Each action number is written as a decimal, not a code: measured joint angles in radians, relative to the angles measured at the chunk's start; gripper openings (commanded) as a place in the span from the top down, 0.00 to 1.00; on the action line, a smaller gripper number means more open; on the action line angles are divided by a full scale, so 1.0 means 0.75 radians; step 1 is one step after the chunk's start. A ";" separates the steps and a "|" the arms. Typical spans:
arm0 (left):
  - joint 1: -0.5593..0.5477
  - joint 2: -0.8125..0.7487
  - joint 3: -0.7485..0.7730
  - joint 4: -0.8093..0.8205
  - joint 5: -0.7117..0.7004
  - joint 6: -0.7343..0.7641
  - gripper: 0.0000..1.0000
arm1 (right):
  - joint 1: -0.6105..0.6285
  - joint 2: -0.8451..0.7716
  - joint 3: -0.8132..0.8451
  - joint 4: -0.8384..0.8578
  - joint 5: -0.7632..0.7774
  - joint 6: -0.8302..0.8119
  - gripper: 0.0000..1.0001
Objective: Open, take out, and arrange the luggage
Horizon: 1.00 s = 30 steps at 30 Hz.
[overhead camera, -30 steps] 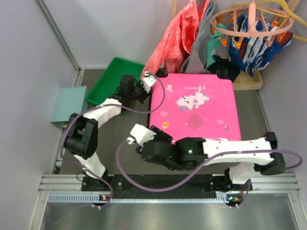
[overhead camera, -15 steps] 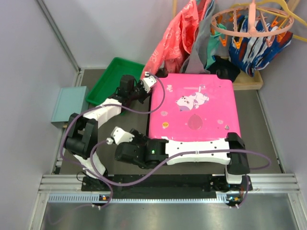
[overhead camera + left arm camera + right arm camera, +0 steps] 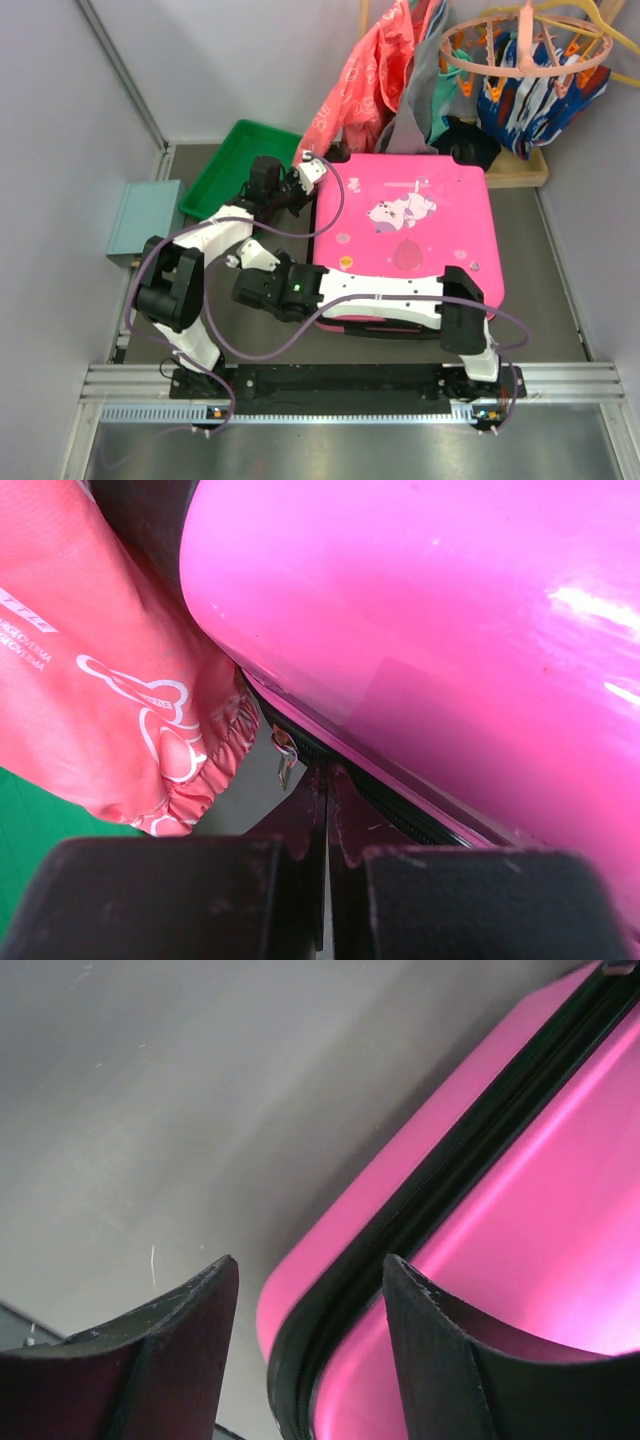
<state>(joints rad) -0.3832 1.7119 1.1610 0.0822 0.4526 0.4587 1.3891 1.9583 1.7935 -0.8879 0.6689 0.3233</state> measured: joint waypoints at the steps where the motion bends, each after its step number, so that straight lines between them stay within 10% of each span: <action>1: 0.000 0.000 0.000 -0.001 0.000 0.001 1.00 | -0.006 0.037 0.035 -0.024 0.010 0.023 0.41; 20: -0.010 -0.015 0.000 -0.052 0.048 0.002 1.00 | 0.042 0.367 0.241 -0.472 0.357 0.552 0.40; 30: -0.022 -0.026 -0.002 -0.071 0.049 0.051 1.00 | 0.057 0.211 0.009 -0.398 0.193 0.243 1.00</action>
<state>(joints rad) -0.4000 1.6920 1.1599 0.0292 0.4892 0.4969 1.4322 2.1162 1.8000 -1.1862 0.8135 0.5053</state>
